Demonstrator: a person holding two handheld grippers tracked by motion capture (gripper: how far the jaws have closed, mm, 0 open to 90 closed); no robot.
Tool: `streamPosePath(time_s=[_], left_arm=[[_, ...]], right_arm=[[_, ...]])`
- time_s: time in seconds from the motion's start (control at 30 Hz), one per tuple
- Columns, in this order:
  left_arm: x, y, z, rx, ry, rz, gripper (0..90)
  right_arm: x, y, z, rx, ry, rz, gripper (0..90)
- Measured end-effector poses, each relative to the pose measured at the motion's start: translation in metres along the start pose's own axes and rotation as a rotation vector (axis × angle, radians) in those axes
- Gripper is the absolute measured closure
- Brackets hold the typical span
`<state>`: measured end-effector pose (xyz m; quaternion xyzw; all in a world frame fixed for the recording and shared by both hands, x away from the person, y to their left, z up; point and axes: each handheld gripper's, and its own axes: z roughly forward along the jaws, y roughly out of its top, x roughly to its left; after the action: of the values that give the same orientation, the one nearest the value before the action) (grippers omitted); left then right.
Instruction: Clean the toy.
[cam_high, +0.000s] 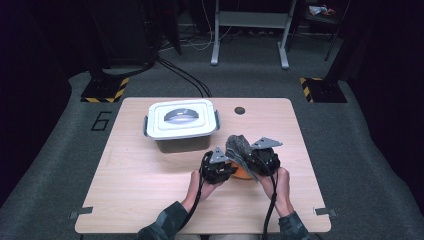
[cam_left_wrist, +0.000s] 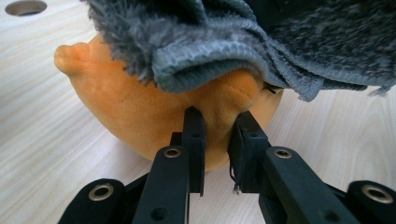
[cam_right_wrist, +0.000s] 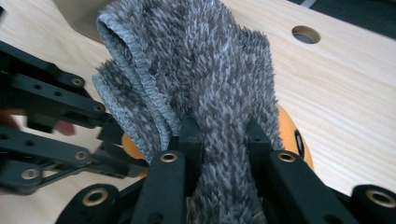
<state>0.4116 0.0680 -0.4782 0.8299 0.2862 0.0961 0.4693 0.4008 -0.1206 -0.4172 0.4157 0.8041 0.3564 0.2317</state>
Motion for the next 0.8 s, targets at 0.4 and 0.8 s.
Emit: streamPosePath(time_s=[0.4, 0.8], left_arm=[[0.0, -0.003, 0.001, -0.01, -0.001, -0.024, 77.5], [0.004, -0.006, 0.001, -0.006, 0.002, -0.026, 77.3]], right_arm=[[-0.011, -0.008, 0.0, 0.0, -0.028, 0.03, 75.4], [-0.035, -0.022, -0.003, 0.013, -0.056, 0.091, 75.2]])
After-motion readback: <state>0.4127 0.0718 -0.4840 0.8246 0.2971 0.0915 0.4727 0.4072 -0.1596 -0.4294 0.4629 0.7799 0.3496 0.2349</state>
